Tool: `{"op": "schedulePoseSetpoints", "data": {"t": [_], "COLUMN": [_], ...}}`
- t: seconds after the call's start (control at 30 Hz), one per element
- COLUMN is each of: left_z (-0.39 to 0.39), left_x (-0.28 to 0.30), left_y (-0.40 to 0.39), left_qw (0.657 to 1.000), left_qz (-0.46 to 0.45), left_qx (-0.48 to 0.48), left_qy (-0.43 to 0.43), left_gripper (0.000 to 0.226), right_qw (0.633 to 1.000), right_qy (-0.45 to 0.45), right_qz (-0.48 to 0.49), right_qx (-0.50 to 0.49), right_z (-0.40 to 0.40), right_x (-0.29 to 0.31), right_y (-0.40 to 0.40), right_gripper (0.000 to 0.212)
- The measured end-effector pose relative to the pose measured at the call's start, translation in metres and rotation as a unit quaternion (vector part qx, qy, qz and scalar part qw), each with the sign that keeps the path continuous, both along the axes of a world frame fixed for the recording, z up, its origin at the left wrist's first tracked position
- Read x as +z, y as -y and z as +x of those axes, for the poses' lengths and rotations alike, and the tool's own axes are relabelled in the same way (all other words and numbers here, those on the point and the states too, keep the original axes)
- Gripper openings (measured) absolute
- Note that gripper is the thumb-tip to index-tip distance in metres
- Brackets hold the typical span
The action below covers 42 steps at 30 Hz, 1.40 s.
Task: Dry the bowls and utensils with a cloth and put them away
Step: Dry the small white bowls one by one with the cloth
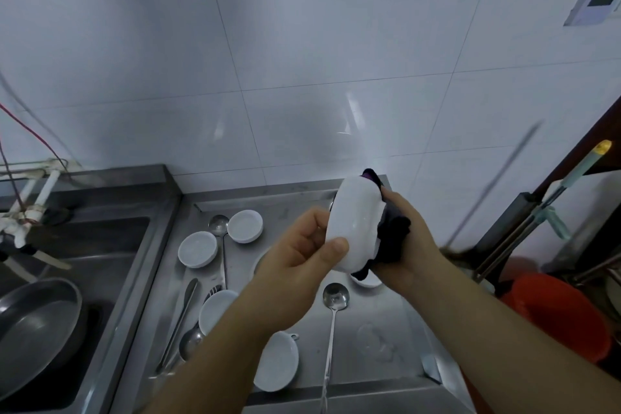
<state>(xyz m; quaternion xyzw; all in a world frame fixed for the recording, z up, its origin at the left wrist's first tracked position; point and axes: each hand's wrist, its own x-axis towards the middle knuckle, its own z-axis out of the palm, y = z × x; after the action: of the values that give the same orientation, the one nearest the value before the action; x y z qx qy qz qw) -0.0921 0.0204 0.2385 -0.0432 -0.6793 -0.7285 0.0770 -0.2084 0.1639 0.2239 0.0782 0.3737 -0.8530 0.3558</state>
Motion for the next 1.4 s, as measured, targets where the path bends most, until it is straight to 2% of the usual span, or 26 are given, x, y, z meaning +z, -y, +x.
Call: {"op": "schedulePoseSetpoints", "data": {"t": [0.1, 0.23, 0.33, 0.4, 0.47, 0.57, 0.7, 0.87, 0.93, 1.0, 1.13, 1.27, 1.4], "left_z": [-0.003, -0.007, -0.007, -0.011, -0.016, -0.022, -0.020, -0.020, -0.021, -0.022, -0.025, -0.026, -0.028], "left_x": [-0.001, -0.005, -0.002, 0.005, 0.012, 0.010, 0.000, -0.013, -0.015, -0.015, -0.005, -0.008, -0.019], "left_y": [-0.004, -0.011, -0.006, -0.002, -0.001, 0.000, -0.010, -0.027, -0.031, -0.030, -0.013, -0.016, -0.027], "left_qw": [1.000, 1.000, 0.999, 0.995, 0.979, 0.969, 0.982, 0.997, 0.998, 0.997, 0.981, 0.985, 0.990], "left_qz": [-0.014, -0.015, 0.013, 0.071, 0.166, 0.202, 0.177, 0.023, 0.006, 0.030, 0.176, 0.148, 0.062], "left_qx": [0.016, 0.014, 0.020, 0.025, 0.035, 0.047, 0.030, 0.069, 0.067, 0.073, 0.058, 0.062, 0.123], "left_qy": [-0.013, -0.005, 0.029, 0.067, 0.117, 0.134, 0.063, -0.012, -0.011, -0.001, 0.066, 0.068, 0.038], "left_gripper": [0.005, 0.018, 0.027, 0.036, 0.027, 0.025, 0.031, 0.032, 0.032, 0.031, 0.029, 0.025, 0.026], "right_qw": [0.999, 0.996, 0.998, 0.998, 0.996, 0.996, 0.996, 0.995, 0.995, 0.995, 0.993, 0.991, 0.988], "right_qy": [0.035, 0.073, 0.043, 0.009, -0.018, -0.025, 0.026, 0.057, 0.064, 0.050, 0.011, 0.003, 0.003], "right_qz": [-0.029, -0.038, -0.005, 0.040, 0.066, 0.066, 0.060, 0.044, 0.043, 0.058, 0.088, 0.109, 0.123], "right_qx": [0.001, -0.023, -0.043, -0.054, -0.060, -0.057, -0.064, -0.067, -0.060, -0.061, -0.076, -0.077, -0.097], "right_z": [0.008, 0.008, 0.000, -0.006, -0.009, -0.008, -0.001, 0.007, 0.006, 0.001, -0.002, 0.005, 0.016], "right_x": [-0.001, -0.003, -0.003, 0.001, 0.006, 0.008, 0.006, 0.000, 0.006, 0.013, 0.014, 0.011, 0.011], "right_y": [0.008, 0.013, 0.007, 0.004, 0.004, 0.007, 0.008, 0.008, 0.006, 0.002, -0.005, 0.000, 0.006], "right_gripper": [0.036, 0.029, 0.021, 0.020, 0.020, 0.019, 0.022, 0.041, 0.026, 0.020, 0.022, 0.020, 0.023]}}
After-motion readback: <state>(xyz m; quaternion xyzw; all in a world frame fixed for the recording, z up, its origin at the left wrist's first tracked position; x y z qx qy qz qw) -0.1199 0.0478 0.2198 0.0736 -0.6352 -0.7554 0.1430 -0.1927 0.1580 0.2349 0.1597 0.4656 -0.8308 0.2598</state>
